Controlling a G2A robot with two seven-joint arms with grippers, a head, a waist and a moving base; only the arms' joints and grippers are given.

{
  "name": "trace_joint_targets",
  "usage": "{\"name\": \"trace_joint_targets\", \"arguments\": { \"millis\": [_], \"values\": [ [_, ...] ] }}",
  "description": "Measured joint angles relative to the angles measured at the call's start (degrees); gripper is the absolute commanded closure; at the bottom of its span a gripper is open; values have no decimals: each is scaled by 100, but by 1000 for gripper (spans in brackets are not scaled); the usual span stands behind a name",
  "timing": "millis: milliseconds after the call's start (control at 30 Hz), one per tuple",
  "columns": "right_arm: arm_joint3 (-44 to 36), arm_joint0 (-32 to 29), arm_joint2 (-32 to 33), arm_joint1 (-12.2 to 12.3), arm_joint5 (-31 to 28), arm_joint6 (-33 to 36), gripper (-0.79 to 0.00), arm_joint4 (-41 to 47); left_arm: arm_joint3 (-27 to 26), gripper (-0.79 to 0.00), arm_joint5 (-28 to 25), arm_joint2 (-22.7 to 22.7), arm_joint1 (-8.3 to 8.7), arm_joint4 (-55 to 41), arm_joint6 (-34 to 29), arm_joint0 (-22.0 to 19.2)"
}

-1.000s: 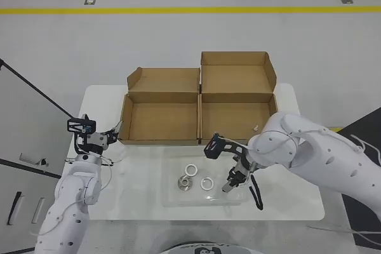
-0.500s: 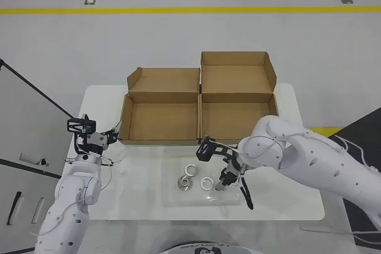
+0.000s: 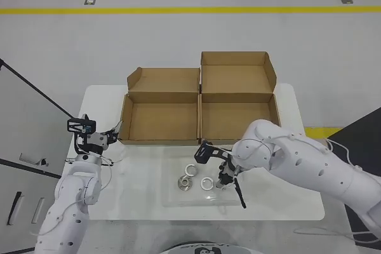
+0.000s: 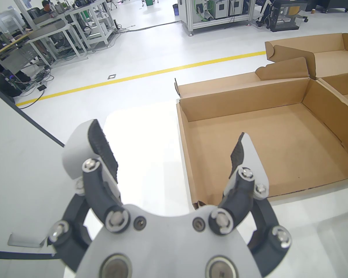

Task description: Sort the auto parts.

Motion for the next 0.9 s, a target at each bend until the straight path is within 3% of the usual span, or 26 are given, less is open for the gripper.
{"name": "trace_joint_targets", "arguments": {
  "millis": [600,900],
  "values": [
    [219,-243,-135,-167,151,181,-342,-287,0,-785,0,0,0,0,0,0],
    [388,-393,-154,-202,174,242,-348,-450,0,-785,0,0,0,0,0,0]
  ]
}}
